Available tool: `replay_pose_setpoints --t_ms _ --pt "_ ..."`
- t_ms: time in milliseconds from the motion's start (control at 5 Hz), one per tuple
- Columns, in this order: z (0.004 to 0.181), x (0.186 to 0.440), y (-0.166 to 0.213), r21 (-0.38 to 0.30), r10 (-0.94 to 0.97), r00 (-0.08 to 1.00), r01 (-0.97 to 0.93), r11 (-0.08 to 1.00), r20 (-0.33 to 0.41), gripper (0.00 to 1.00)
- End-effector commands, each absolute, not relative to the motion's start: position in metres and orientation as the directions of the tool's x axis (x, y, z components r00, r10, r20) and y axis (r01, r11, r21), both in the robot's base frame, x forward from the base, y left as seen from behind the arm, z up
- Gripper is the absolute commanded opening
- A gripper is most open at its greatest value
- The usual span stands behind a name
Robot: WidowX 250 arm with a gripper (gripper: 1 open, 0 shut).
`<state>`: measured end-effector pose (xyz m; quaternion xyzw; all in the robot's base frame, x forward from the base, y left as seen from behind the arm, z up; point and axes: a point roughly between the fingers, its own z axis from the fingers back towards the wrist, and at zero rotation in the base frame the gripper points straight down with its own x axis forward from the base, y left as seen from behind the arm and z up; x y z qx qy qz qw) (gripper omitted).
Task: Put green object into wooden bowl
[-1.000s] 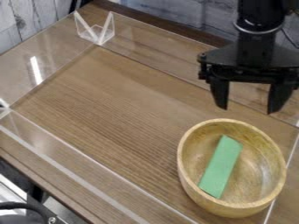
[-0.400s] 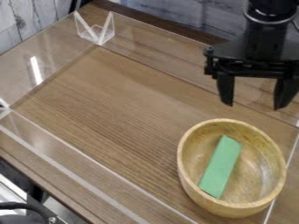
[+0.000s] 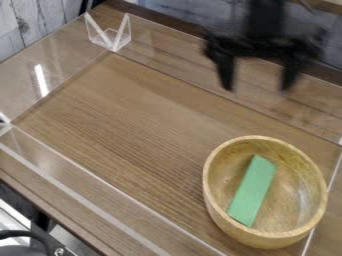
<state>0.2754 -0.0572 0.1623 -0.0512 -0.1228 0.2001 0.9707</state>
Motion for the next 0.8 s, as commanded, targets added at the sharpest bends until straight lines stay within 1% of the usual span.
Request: replay_pose_setpoints --t_ms 0,200,400,600 --pt "0.174 0.288 -0.009 -0.149 0.400 0.875 -0.373 0.916 0.271 1.00" --pt "0.169 0.300 0.031 -0.128 0.362 0.882 -0.339 0.932 0.303 1.00" --pt "0.160 0.309 0.034 -0.107 0.365 0.876 -0.350 0.931 0.315 1.00" --pt "0.152 0.314 0.027 -0.092 0.372 0.872 -0.362 0.928 0.320 1.00"
